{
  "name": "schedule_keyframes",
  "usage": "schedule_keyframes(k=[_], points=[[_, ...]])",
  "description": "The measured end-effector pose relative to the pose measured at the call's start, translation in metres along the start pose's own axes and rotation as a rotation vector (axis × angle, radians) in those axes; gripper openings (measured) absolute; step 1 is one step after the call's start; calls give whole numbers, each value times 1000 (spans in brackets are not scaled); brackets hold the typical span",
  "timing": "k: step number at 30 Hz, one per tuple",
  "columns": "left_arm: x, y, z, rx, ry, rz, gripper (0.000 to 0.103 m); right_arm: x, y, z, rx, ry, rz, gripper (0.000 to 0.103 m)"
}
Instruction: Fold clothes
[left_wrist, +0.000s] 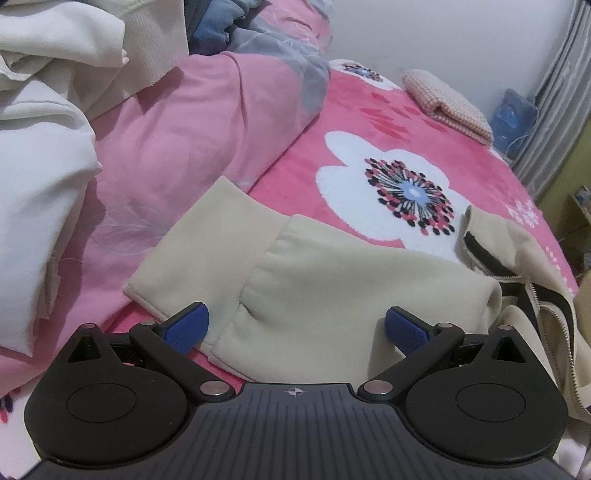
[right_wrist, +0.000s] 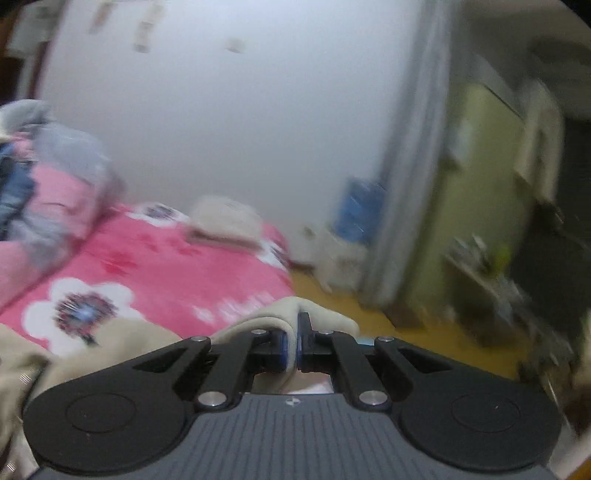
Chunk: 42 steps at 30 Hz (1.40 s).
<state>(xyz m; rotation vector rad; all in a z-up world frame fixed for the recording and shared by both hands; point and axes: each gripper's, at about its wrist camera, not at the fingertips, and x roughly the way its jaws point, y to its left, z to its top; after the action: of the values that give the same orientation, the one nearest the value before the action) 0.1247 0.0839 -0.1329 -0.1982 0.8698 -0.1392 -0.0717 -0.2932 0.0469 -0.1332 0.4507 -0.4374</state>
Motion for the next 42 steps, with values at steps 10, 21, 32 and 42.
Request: schedule_keyframes(k=[10,21,32,42], points=[[-24,-7,4,34,-4,36,103,22,-58,-105,62,620,126,33],[-76,-68,-5,245,-38,-186,103,-38,-26,-21,-3,213,495,74],[-53,-107,-53,461,91,-111,103,64,143,-53,-355,441,756,39],[-56,-97,-58,439,108,-67,103,45,-40,-70,406,387,432,15]])
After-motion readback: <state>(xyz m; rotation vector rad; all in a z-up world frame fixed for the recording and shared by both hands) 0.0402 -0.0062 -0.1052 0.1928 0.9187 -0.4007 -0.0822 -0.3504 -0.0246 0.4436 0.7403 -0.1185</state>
